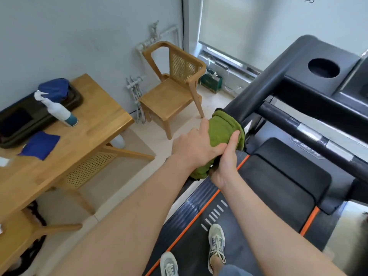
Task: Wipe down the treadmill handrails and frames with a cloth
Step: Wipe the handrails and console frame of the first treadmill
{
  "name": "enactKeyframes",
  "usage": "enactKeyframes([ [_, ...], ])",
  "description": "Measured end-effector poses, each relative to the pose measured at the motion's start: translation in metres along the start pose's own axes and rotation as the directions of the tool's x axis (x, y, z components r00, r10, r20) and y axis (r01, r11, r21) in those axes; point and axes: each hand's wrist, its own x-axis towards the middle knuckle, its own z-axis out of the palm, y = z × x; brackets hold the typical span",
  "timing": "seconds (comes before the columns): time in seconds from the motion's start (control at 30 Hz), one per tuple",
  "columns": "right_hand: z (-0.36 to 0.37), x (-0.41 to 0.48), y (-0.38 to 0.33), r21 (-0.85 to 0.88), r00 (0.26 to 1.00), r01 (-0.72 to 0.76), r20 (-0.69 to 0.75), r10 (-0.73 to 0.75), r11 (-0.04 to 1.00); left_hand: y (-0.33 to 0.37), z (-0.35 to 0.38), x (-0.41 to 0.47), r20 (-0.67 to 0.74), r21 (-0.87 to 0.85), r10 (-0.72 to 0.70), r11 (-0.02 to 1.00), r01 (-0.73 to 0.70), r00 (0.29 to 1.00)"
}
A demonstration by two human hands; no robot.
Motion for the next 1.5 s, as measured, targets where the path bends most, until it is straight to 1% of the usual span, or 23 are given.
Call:
enactKeyframes([
  [0.23,0.001,-0.054,0.097,-0.073,0.995,-0.084,0.051,0.087,0.994,-0.062,-0.007,-0.090,0.002,0.056,0.057,0.997,-0.057,0.998],
  [0.33,-0.005,-0.074,0.121,-0.252,0.990,-0.113,0.055,0.131,0.961,-0.089,-0.011,-0.130,0.001,0.064,0.054,0.997,-0.054,0.999],
  [0.4,-0.008,-0.089,0.112,-0.465,0.991,-0.097,0.033,0.127,0.880,-0.103,-0.013,-0.153,0.023,0.090,0.042,0.995,-0.044,0.999],
  [0.43,-0.009,-0.099,0.101,-0.623,0.996,-0.055,0.021,0.087,0.780,-0.110,-0.014,-0.162,0.029,0.097,0.038,0.994,-0.040,0.999],
  [0.47,-0.008,-0.107,0.089,-0.784,1.000,0.013,0.022,0.006,0.620,-0.116,-0.014,-0.168,0.037,0.090,0.029,0.995,-0.032,0.999],
  [0.5,-0.007,-0.115,0.077,-0.917,0.991,0.097,0.052,-0.125,0.387,-0.122,-0.016,-0.175,0.040,0.058,0.023,0.998,-0.025,0.999],
  [0.53,-0.004,-0.123,0.068,-0.979,0.949,0.166,0.127,-0.288,0.116,-0.130,-0.017,-0.180,0.045,-0.014,0.007,1.000,-0.006,0.999],
  [0.57,-0.001,-0.129,0.064,-0.972,0.871,0.203,0.234,-0.432,-0.117,-0.139,-0.017,-0.186,0.051,-0.146,-0.024,0.989,0.031,0.998],
  [0.6,0.004,-0.135,0.065,-0.935,0.777,0.251,0.349,-0.524,-0.251,-0.146,-0.015,-0.193,0.064,-0.317,-0.065,0.945,0.082,0.996],
  [0.67,0.014,-0.141,0.084,-0.810,0.603,0.429,0.587,-0.540,-0.400,-0.159,-0.002,-0.208,0.031,-0.613,-0.144,0.779,0.133,0.989],
  [0.73,0.015,-0.135,0.111,-0.589,0.468,0.550,0.804,-0.366,-0.592,-0.164,0.016,-0.218,-0.022,-0.784,-0.225,0.609,0.123,0.974],
  [0.77,0.013,-0.130,0.126,-0.496,0.432,0.560,0.858,-0.278,-0.663,-0.166,0.026,-0.219,-0.014,-0.859,-0.252,0.498,0.117,0.968],
  [0.8,0.011,-0.128,0.138,-0.451,0.438,0.556,0.873,-0.215,-0.698,-0.167,0.034,-0.219,0.013,-0.919,-0.273,0.377,0.119,0.962],
  [0.87,0.013,-0.125,0.152,-0.418,0.433,0.566,0.884,-0.175,-0.710,-0.168,0.038,-0.222,0.070,-0.977,-0.293,0.171,0.124,0.954],
  [0.93,0.015,-0.122,0.158,-0.359,0.359,0.599,0.919,-0.161,-0.716,-0.169,0.039,-0.222,0.117,-0.985,-0.306,0.085,0.150,0.945],
  [1.0,0.016,-0.111,0.148,-0.249,0.244,0.641,0.963,-0.114,-0.726,-0.168,0.037,-0.219,0.108,-0.970,-0.336,0.172,0.173,0.936],
  [1.07,0.020,-0.094,0.122,-0.176,0.199,0.656,0.978,-0.056,-0.734,-0.160,0.024,-0.212,-0.001,-0.878,-0.347,0.450,0.166,0.938],
  [1.13,0.020,-0.074,0.089,-0.187,0.232,0.641,0.972,-0.044,-0.744,-0.144,0.008,-0.198,-0.094,-0.599,-0.250,0.787,0.146,0.964],
  [1.17,0.018,-0.065,0.072,-0.210,0.270,0.627,0.962,-0.044,-0.750,-0.131,0.000,-0.189,-0.123,-0.373,-0.181,0.920,0.124,0.976],
  [1.2,0.015,-0.057,0.058,-0.237,0.310,0.608,0.949,-0.048,-0.758,-0.117,-0.005,-0.177,-0.151,-0.159,-0.123,0.982,0.099,0.981],
  [1.27,0.011,-0.041,0.030,-0.309,0.374,0.557,0.922,-0.099,-0.771,-0.089,-0.009,-0.150,-0.194,0.066,-0.037,0.997,0.051,0.980],
  [1.4,0.009,-0.023,-0.005,-0.552,0.524,0.420,0.796,-0.304,-0.721,-0.067,-0.014,-0.123,-0.038,0.083,0.010,0.997,-0.007,0.999],
  [1.5,0.011,-0.039,0.029,-0.694,0.514,0.427,0.714,-0.476,-0.579,-0.088,-0.011,-0.151,-0.042,0.133,-0.038,0.990,0.043,0.998],
])
